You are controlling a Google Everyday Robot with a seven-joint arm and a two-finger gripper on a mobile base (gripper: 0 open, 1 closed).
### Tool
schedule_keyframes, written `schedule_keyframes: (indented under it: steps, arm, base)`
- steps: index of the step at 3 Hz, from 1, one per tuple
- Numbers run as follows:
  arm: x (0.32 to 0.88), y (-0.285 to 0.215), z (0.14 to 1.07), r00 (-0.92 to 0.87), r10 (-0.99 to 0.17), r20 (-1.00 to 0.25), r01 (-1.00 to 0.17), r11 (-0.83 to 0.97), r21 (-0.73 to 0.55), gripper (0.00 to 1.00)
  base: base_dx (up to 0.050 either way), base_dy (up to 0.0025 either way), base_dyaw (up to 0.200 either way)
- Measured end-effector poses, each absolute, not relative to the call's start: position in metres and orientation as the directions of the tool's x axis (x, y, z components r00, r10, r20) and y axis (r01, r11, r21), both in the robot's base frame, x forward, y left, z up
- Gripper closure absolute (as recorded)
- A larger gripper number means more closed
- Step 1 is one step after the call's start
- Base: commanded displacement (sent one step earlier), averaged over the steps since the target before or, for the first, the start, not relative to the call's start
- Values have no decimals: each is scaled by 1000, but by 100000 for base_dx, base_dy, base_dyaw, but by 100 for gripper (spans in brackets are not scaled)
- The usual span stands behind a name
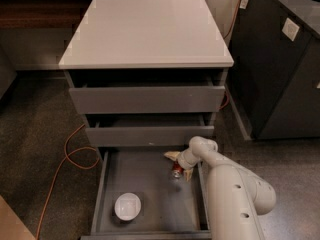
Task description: Pick coke can from bottom drawer and place on counter
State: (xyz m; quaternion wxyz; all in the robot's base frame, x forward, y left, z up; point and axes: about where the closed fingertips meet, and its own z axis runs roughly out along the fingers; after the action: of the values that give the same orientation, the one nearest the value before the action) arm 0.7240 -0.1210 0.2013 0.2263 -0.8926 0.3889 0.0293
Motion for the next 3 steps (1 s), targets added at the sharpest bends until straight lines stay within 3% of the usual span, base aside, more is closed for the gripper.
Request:
schedule_keyframes:
  steps: [3]
  arm:
    - [730,-106,184,742,-655,-142,-658,-670,-345,0]
  base:
    - [0,0,0]
